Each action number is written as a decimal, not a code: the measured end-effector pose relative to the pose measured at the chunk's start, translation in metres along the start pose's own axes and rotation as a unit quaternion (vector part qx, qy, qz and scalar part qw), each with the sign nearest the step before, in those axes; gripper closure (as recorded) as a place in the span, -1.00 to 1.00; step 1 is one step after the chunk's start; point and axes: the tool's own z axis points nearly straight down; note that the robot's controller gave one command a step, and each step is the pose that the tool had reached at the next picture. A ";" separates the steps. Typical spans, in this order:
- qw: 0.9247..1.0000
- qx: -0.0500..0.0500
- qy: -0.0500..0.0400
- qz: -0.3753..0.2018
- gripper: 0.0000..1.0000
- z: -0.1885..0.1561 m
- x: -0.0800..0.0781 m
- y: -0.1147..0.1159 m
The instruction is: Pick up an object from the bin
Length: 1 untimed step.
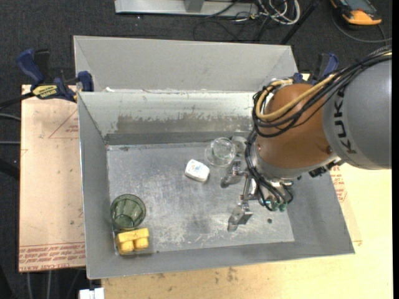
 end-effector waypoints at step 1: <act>1.000 0.000 -0.004 0.000 -1.00 -0.004 -0.002 0.000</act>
Offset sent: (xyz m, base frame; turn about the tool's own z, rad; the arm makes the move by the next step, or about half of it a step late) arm 0.0625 -0.0269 0.0355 0.0846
